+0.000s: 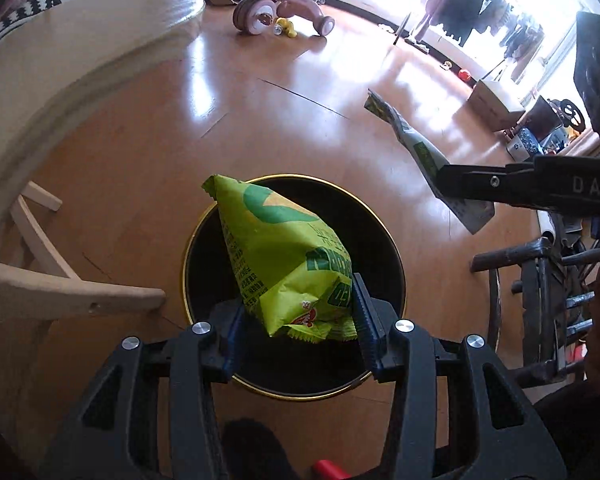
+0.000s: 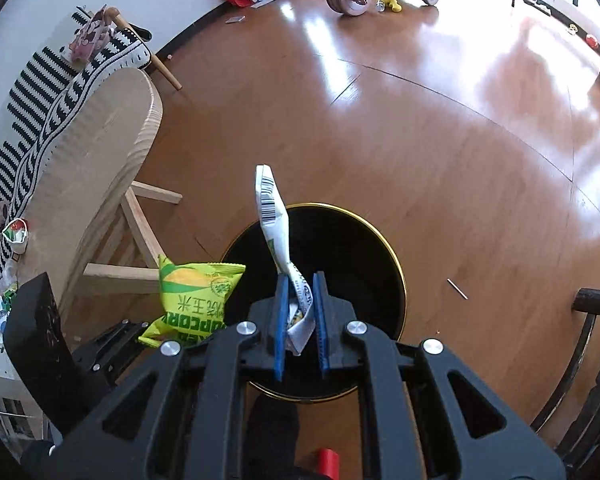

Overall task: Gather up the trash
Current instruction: 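Carry both items over the black bin and open both tools to drop them, then return both tools to the table and grasp crumpled foil with right tool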

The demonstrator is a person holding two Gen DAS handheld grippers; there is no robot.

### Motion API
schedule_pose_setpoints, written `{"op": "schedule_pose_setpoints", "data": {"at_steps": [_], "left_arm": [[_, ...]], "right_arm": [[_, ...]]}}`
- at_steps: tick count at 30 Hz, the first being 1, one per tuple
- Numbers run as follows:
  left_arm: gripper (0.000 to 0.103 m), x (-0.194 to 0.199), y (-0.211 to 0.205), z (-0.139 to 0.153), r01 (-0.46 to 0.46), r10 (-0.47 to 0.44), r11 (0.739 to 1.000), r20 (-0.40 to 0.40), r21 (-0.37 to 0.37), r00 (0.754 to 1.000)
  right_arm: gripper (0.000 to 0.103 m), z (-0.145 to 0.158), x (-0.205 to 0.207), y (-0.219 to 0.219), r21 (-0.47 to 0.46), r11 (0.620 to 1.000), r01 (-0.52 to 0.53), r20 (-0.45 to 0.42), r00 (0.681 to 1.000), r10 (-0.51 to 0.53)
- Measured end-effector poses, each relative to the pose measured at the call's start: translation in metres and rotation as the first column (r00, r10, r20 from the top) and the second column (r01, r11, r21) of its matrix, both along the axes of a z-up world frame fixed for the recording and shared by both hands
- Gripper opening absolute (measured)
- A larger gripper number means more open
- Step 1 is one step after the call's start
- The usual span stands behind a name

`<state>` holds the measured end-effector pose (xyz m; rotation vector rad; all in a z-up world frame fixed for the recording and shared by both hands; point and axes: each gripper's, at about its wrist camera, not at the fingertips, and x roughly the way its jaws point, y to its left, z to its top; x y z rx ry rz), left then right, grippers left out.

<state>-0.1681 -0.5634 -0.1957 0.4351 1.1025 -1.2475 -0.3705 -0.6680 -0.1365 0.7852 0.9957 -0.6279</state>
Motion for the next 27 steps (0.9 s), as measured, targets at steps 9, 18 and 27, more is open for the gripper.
{"op": "schedule_pose_setpoints", "data": {"at_steps": [9, 18, 27], "left_arm": [[0.074, -0.003, -0.004, 0.007, -0.017, 0.018, 1.000, 0.022, -0.014, 1.000], [0.085, 0.017, 0.038, 0.063, -0.072, 0.077, 0.994, 0.058, -0.082, 0.995], [0.092, 0.076, 0.167, 0.153, -0.263, 0.295, 0.947, 0.179, -0.185, 0.938]], "right_arm": [[0.013, -0.001, 0.025, -0.002, -0.002, 1.000, -0.016, -0.017, 1.000, 0.015], [0.069, 0.014, 0.038, 0.009, -0.041, 0.999, -0.034, -0.001, 0.999, 0.034], [0.074, 0.078, 0.113, 0.085, -0.206, 0.964, -0.167, 0.122, 0.973, 0.195]]}}
